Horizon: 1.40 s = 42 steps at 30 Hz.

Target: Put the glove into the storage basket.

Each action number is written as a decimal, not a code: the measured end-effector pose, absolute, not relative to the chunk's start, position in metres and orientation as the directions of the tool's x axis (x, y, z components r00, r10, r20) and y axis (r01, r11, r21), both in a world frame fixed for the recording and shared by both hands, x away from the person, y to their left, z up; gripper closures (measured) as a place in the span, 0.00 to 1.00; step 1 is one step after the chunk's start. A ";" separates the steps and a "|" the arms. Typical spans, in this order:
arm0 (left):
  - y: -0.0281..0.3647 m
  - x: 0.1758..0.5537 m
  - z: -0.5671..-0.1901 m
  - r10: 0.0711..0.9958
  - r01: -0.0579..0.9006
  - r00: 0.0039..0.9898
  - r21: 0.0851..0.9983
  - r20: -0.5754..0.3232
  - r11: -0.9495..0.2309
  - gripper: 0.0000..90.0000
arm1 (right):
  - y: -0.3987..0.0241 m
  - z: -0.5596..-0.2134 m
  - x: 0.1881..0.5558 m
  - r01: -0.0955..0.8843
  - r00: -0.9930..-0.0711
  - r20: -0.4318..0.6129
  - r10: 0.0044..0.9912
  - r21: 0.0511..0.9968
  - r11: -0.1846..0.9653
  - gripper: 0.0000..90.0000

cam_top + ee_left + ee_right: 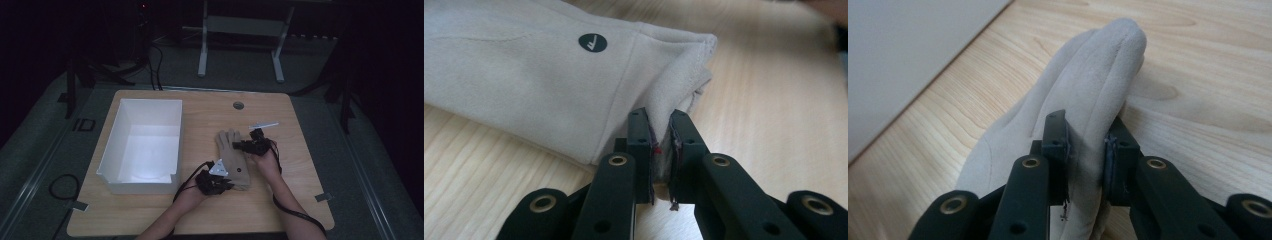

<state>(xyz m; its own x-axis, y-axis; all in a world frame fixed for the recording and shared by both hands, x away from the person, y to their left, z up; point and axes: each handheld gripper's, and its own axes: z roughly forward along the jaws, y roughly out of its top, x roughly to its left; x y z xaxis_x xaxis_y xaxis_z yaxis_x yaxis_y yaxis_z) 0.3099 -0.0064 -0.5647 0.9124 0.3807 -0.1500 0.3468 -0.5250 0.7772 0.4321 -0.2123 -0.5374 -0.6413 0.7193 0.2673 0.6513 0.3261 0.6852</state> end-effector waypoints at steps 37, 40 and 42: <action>0.021 0.300 -0.430 0.361 0.225 0.932 0.773 0.006 -0.593 0.92 | -0.202 -0.411 0.417 0.513 -0.713 0.264 0.650 0.828 0.227 0.85; 0.026 0.300 -0.424 0.370 0.222 0.929 0.768 0.021 -0.600 0.92 | -0.198 -0.405 0.419 0.509 -0.716 0.267 0.645 0.832 0.220 0.85; 0.031 0.301 -0.420 0.376 0.221 0.926 0.765 0.030 -0.605 0.92 | -0.195 -0.402 0.420 0.506 -0.718 0.267 0.642 0.834 0.219 0.84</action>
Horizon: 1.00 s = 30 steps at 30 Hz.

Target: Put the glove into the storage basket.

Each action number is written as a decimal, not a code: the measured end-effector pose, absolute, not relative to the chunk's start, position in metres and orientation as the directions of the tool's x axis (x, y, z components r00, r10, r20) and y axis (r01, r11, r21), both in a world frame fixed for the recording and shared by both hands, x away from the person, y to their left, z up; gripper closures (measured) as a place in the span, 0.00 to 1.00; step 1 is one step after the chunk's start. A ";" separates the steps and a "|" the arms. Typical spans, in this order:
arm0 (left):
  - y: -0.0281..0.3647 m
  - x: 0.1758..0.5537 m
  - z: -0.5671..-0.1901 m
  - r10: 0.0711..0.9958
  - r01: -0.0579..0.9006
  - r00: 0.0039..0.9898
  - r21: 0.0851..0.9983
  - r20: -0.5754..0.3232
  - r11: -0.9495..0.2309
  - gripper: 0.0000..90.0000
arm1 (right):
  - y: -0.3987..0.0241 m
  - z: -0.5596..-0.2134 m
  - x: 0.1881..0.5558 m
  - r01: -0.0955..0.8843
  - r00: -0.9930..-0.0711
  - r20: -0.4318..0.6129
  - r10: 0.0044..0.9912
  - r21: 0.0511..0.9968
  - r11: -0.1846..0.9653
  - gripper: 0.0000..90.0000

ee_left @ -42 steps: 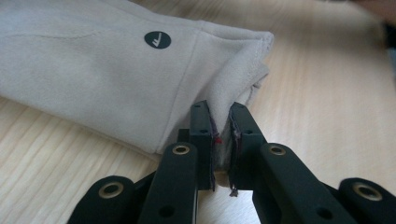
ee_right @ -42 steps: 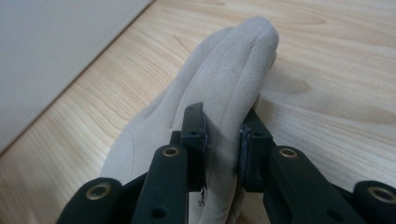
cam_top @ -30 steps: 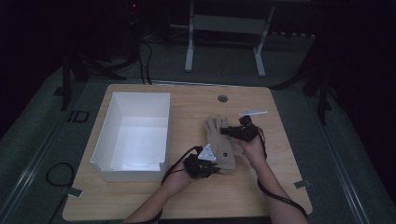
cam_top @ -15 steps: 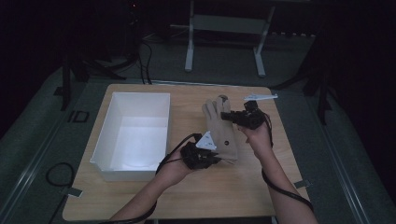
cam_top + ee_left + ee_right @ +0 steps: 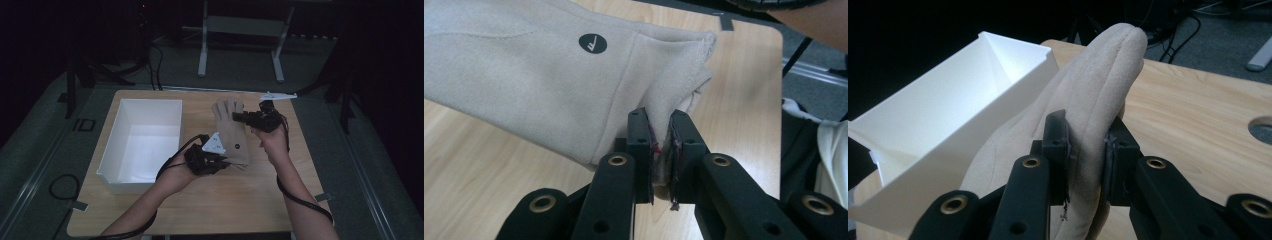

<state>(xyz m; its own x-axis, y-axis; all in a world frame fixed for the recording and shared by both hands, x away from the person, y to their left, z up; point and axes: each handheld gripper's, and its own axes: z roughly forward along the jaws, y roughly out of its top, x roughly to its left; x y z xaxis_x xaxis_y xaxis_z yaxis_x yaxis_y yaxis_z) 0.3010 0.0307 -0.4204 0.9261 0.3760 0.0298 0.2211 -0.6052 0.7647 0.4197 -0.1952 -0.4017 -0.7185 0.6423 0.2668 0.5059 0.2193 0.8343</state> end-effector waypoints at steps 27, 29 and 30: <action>0.115 0.295 -0.395 0.457 0.267 0.889 0.773 0.034 -0.576 0.92 | -0.118 -0.366 0.425 0.448 -0.779 0.243 0.577 0.860 0.242 0.84; 0.120 0.293 -0.394 0.464 0.267 0.885 0.774 0.038 -0.574 0.92 | -0.112 -0.365 0.424 0.449 -0.783 0.249 0.571 0.860 0.241 0.84; 0.123 0.292 -0.394 0.468 0.266 0.882 0.775 0.043 -0.573 0.92 | -0.109 -0.365 0.425 0.447 -0.787 0.247 0.566 0.860 0.245 0.84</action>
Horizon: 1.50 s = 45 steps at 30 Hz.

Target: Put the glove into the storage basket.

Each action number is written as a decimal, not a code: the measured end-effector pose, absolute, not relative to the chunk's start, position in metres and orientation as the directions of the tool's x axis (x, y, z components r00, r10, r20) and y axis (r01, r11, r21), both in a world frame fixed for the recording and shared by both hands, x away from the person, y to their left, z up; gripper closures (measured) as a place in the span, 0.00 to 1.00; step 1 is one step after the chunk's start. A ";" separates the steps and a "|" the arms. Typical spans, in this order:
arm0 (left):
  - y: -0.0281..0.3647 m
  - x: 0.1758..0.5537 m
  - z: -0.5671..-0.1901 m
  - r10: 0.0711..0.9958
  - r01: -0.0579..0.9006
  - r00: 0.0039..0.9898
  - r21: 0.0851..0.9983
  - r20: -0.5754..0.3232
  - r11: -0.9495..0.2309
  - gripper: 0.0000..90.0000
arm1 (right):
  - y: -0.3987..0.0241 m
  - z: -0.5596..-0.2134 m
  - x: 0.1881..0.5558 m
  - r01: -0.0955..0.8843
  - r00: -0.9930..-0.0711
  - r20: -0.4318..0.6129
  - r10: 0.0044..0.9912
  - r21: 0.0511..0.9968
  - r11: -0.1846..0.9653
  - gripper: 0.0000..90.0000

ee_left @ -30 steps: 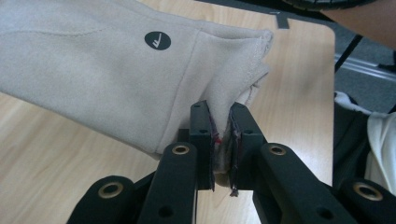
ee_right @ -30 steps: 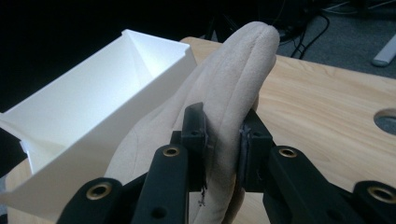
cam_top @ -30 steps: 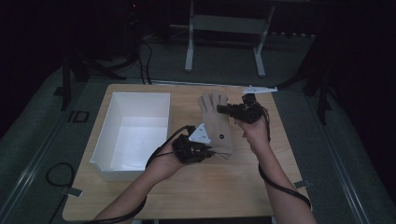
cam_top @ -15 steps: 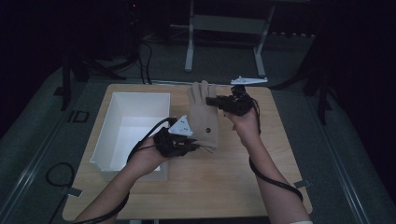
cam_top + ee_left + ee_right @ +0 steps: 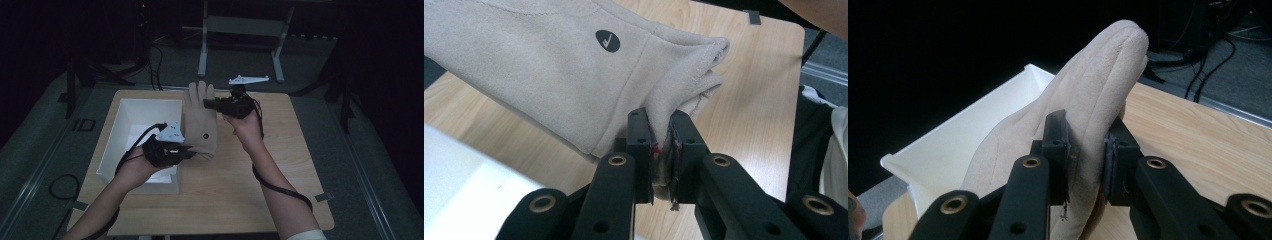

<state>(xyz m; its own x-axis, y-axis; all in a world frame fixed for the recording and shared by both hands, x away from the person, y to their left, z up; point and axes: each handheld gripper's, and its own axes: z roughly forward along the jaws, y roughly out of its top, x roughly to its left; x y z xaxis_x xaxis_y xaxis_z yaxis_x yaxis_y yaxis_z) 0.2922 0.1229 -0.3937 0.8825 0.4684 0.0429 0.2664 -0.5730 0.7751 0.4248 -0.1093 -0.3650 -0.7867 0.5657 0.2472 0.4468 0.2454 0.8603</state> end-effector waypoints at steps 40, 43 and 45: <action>0.221 0.262 -0.423 0.649 0.401 0.760 0.759 0.037 -0.513 0.92 | 0.014 -0.378 0.424 0.423 -0.852 0.234 0.468 0.834 0.354 0.84; 0.220 0.263 -0.427 0.655 0.405 0.753 0.745 0.057 -0.531 0.92 | 0.018 -0.385 0.426 0.431 -0.849 0.236 0.474 0.827 0.360 0.84; 0.220 0.263 -0.431 0.657 0.408 0.751 0.740 0.062 -0.536 0.92 | 0.020 -0.391 0.428 0.440 -0.844 0.240 0.480 0.821 0.364 0.84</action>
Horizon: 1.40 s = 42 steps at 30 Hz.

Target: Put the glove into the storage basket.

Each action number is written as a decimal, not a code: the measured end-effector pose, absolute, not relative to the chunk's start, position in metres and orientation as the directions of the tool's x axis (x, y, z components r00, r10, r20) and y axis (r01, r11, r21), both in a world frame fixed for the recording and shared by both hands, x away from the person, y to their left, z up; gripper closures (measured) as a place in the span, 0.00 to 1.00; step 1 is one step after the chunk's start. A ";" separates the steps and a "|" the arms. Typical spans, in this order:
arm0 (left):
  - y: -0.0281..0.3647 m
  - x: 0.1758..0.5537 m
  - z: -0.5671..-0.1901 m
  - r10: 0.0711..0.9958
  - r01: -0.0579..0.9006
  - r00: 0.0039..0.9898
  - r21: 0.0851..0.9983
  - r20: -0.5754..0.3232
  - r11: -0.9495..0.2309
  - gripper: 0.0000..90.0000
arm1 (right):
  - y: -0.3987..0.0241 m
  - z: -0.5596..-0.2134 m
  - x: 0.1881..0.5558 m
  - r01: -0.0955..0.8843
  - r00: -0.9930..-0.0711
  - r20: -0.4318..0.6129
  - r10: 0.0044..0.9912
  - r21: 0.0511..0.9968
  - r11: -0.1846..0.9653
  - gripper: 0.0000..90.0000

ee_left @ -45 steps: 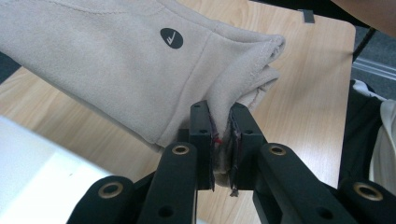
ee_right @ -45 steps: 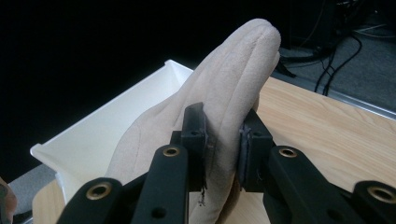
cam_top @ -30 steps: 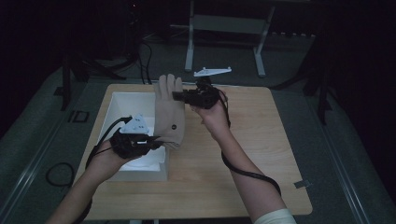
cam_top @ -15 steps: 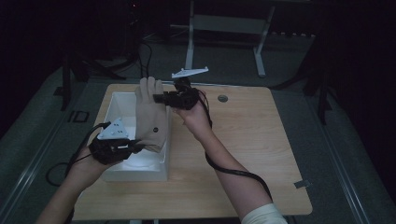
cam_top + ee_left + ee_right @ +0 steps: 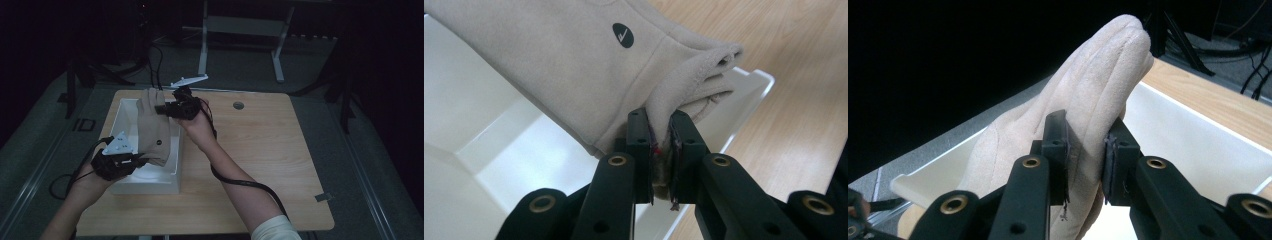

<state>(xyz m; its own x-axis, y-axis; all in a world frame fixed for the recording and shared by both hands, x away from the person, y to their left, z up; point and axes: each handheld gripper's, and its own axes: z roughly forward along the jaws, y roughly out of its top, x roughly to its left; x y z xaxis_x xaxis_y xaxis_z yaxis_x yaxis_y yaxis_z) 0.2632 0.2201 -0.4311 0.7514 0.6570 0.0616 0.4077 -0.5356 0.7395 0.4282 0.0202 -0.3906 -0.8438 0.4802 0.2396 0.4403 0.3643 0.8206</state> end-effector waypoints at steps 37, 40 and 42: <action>0.217 0.267 -0.492 0.771 0.555 0.634 0.657 0.064 -0.511 0.91 | 0.066 -0.450 0.445 0.481 -0.834 0.149 0.532 0.669 0.566 0.84; 0.219 0.267 -0.494 0.774 0.554 0.630 0.659 0.067 -0.508 0.91 | 0.068 -0.452 0.446 0.484 -0.833 0.147 0.533 0.659 0.576 0.84; 0.220 0.267 -0.495 0.774 0.556 0.631 0.661 0.059 -0.503 0.91 | 0.069 -0.452 0.446 0.486 -0.833 0.150 0.533 0.657 0.575 0.84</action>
